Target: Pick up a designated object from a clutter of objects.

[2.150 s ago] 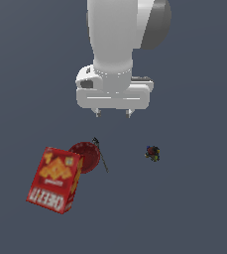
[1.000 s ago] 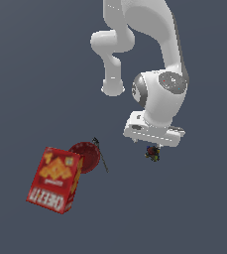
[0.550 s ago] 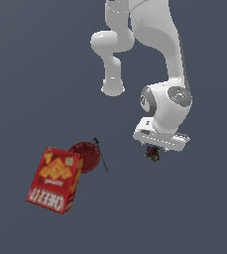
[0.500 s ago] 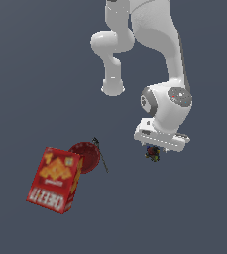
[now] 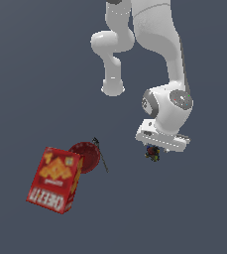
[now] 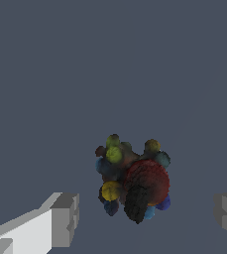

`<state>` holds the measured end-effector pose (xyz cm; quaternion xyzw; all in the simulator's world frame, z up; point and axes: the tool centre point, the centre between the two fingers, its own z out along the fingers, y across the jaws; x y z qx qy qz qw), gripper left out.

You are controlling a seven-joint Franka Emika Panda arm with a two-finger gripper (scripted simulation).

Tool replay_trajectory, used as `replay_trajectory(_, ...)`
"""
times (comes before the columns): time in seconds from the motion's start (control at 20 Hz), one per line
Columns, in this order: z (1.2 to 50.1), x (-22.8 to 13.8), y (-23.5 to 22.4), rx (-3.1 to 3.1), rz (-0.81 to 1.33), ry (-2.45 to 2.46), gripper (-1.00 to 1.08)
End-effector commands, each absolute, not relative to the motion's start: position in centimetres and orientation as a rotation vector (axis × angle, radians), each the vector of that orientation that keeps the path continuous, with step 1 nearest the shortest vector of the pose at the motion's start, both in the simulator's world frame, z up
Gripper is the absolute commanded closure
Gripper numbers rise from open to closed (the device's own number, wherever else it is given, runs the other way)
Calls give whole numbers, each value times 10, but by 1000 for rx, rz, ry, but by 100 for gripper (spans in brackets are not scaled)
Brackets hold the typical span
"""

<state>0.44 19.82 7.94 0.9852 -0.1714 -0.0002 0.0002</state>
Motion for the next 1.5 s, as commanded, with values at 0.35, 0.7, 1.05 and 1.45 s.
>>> replay_trajectory(0.35,44,3,198,3094,0,-542,-92)
replay_trajectory(0.7,30,4,199,3094,0,-543,-92)
replay_trajectory(1.05,30,4,199,3094,0,-543,108)
replay_trajectory(1.45,39,5,199,3098,12,-544,108)
